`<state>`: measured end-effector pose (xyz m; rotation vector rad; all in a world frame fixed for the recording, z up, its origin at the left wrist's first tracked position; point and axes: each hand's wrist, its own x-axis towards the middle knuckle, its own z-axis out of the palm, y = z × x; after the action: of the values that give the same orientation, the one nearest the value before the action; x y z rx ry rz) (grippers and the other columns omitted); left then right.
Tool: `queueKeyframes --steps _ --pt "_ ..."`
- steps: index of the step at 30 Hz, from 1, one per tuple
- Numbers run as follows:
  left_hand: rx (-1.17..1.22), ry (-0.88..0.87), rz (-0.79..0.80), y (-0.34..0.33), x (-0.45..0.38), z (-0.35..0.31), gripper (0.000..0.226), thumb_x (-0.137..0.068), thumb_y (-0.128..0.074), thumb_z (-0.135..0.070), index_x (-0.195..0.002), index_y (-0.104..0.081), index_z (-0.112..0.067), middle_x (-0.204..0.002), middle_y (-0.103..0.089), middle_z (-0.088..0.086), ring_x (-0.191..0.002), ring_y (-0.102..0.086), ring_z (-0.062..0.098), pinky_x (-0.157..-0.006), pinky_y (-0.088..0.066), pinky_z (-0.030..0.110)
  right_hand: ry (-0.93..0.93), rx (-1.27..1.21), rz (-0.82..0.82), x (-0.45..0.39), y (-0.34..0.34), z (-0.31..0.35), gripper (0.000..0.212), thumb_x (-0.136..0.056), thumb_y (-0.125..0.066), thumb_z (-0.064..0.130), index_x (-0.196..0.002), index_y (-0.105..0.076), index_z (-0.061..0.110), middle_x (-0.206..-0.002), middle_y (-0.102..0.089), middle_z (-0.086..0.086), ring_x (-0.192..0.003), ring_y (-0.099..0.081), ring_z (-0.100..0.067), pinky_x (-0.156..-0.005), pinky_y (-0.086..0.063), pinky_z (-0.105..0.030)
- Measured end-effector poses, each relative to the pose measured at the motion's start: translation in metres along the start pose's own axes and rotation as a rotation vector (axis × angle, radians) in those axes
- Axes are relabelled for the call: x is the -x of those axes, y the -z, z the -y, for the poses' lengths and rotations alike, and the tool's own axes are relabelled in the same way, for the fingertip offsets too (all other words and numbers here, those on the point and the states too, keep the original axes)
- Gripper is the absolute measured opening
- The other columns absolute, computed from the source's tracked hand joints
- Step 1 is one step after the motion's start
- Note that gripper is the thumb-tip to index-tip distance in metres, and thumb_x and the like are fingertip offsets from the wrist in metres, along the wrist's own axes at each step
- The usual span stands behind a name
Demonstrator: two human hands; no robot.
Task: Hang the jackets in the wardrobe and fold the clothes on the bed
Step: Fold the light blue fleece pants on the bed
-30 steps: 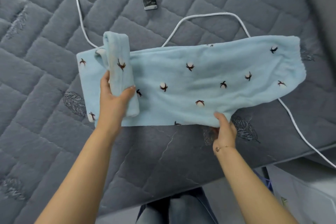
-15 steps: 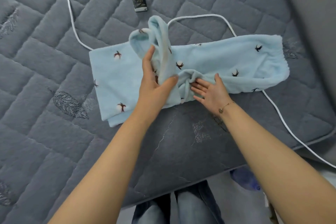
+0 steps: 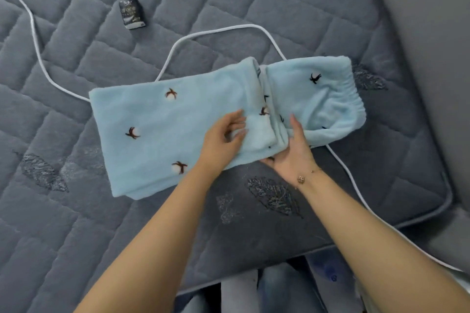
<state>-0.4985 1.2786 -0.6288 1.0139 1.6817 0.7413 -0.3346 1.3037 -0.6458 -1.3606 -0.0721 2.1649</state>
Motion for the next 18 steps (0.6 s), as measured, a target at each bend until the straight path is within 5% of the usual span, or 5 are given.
queueKeyframes --steps 4,7,11,18 --pt "-0.373 -0.228 -0.187 -0.005 0.012 0.009 0.027 -0.093 -0.062 -0.008 -0.12 -0.066 -0.011 -0.13 -0.058 0.006 -0.121 -0.053 0.022 -0.104 -0.041 0.031 0.228 0.516 -0.146 -0.009 -0.014 0.009 0.04 -0.086 -0.072 0.016 -0.124 -0.06 0.014 -0.111 -0.07 0.001 -0.1 -0.067 -0.012 -0.072 -0.054 -0.015" --pt "-0.539 -0.088 -0.343 -0.005 0.023 0.007 0.039 -0.098 -0.056 -0.026 -0.138 -0.053 -0.024 -0.152 -0.038 0.001 -0.142 -0.031 0.02 -0.118 -0.013 0.044 0.377 0.525 -0.132 -0.003 -0.017 0.025 0.031 -0.086 -0.066 -0.001 -0.113 -0.064 0.012 -0.1 -0.07 0.003 -0.092 -0.066 -0.009 -0.069 -0.05 -0.013" --pt "-0.589 -0.108 -0.203 -0.015 0.016 -0.003 0.048 -0.102 -0.023 -0.05 -0.15 -0.024 -0.045 -0.163 -0.008 -0.014 -0.15 0.003 0.005 -0.118 0.014 0.042 0.623 0.503 -0.102 0.022 0.01 0.061 0.035 -0.084 -0.068 0.003 -0.104 -0.064 0.031 -0.101 -0.072 0.02 -0.096 -0.066 0.003 -0.077 -0.05 -0.011" --pt "-1.021 -0.079 0.114 -0.076 -0.034 0.01 0.059 -0.098 -0.004 -0.059 -0.153 0.008 -0.043 -0.158 0.03 -0.007 -0.146 0.028 0.014 -0.111 0.026 0.053 0.508 0.526 -0.491 0.022 0.114 0.102 0.043 -0.08 -0.077 0.007 -0.115 -0.056 0.02 -0.113 -0.064 -0.004 -0.098 -0.062 -0.015 -0.075 -0.051 -0.014"
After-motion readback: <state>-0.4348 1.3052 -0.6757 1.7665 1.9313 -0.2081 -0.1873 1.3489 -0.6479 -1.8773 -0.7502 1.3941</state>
